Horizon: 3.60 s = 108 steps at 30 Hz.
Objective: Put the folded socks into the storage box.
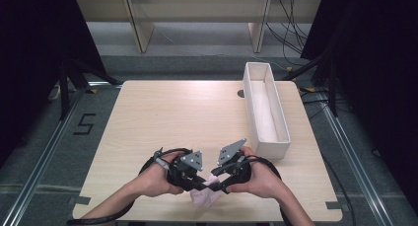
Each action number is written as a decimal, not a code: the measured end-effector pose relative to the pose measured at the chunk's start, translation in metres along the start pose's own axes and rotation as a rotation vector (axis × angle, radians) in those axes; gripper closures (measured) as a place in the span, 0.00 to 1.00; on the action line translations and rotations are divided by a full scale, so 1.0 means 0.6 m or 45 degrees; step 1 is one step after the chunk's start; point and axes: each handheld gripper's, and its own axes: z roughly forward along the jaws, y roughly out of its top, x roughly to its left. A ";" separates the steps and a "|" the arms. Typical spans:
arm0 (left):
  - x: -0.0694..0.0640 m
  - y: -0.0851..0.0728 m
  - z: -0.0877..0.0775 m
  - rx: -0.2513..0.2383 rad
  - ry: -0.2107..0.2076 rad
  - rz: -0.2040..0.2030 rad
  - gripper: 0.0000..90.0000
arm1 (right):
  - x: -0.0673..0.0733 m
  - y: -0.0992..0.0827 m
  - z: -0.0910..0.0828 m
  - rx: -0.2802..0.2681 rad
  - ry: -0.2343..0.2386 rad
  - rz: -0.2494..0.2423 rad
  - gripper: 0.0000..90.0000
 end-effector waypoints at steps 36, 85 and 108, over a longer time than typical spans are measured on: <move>-0.001 0.002 -0.008 0.041 -0.036 0.031 0.90 | 0.004 0.002 0.003 0.010 0.064 -0.166 0.72; 0.033 -0.045 -0.067 -0.429 0.390 -0.345 0.29 | -0.022 -0.028 -0.065 -0.172 -0.241 0.193 0.94; 0.033 -0.074 -0.062 -0.435 0.467 -0.389 0.28 | -0.044 -0.043 -0.122 -0.247 -0.357 0.274 0.94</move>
